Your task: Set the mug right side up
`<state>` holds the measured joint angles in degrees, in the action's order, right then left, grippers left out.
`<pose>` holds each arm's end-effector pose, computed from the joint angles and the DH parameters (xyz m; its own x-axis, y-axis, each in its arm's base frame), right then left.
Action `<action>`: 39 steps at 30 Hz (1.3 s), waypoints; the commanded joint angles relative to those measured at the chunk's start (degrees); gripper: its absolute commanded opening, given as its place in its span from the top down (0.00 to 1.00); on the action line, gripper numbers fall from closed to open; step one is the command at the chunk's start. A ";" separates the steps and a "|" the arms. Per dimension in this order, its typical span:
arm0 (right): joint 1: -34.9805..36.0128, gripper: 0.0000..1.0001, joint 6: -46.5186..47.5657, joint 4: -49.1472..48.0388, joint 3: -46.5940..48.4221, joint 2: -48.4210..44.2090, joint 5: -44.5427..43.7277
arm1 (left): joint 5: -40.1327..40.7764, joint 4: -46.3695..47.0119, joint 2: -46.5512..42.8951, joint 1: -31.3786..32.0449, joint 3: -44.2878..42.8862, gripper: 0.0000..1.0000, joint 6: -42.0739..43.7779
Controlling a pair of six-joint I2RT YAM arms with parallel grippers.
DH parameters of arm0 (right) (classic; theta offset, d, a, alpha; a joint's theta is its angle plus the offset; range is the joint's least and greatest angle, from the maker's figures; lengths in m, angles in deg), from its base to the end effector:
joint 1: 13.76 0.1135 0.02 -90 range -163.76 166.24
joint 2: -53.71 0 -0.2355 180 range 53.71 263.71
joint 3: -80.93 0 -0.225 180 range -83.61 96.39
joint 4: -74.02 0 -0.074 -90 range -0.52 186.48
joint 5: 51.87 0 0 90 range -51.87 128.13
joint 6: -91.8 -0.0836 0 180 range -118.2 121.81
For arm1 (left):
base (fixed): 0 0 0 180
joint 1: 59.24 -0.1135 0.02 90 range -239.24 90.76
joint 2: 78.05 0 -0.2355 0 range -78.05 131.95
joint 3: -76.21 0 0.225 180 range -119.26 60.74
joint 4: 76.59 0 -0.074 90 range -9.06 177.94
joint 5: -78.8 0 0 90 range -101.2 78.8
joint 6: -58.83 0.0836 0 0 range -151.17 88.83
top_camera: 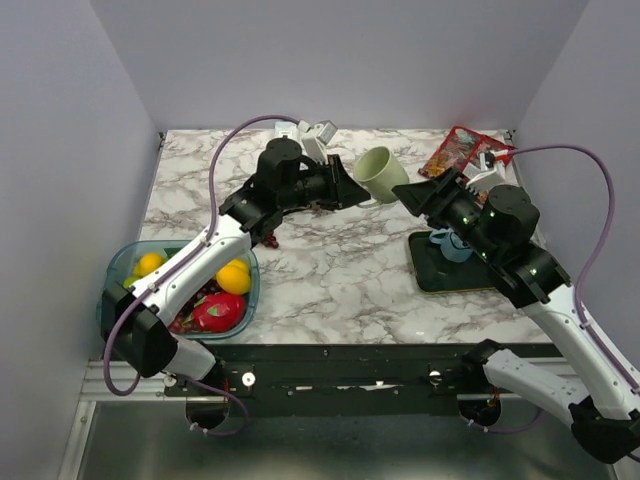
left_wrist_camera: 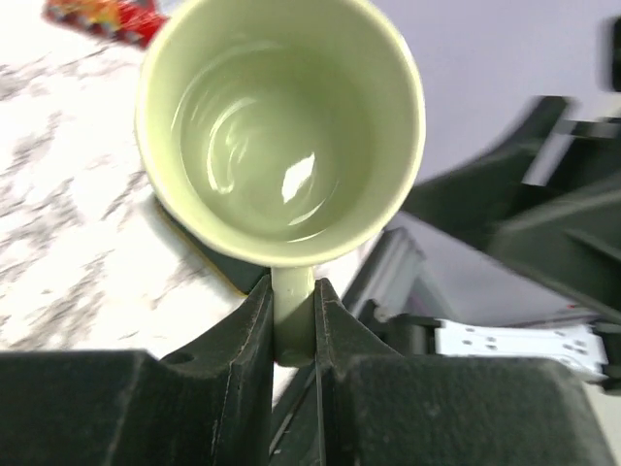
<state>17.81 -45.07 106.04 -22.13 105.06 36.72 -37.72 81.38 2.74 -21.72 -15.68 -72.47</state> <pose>0.1991 0.1199 0.3770 -0.4320 0.5909 -0.6814 -0.2739 0.6338 0.7233 0.2542 -0.2423 0.3611 -0.7021 -0.2054 -0.6818 0.5714 0.4088 -0.7116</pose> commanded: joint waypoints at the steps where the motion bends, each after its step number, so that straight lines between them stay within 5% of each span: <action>1: 0.42 0.29 0.82 7.87 -1.09 -3.19 -8.34 | 7.52 -4.85 3.65 -0.08 -3.99 1.00 7.98; 8: 0.42 0.28 0.20 14.90 -1.62 -5.12 -14.58 | 19.81 -7.94 11.31 0.45 -7.33 1.00 14.31; 19: 0.42 0.28 0.03 18.86 -3.64 -8.46 -18.45 | 35.56 0.41 23.42 1.77 -10.32 1.00 18.80; 27: 0.51 0.26 -0.32 22.99 -4.25 -11.54 -21.26 | 38.21 3.31 32.75 1.68 -15.69 1.00 18.97; 33: 0.42 0.24 -1.38 27.03 -4.08 -12.59 -22.67 | 38.47 15.25 35.66 1.33 -8.49 1.00 19.85; 39: 0.33 0.22 -2.43 28.18 -5.22 -13.82 -22.49 | 40.93 17.29 37.77 1.16 -6.46 1.00 21.61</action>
<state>17.81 -46.38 131.42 -25.85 92.32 16.48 -1.13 90.23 39.81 -20.28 -22.70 -52.73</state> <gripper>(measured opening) 0.766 0.252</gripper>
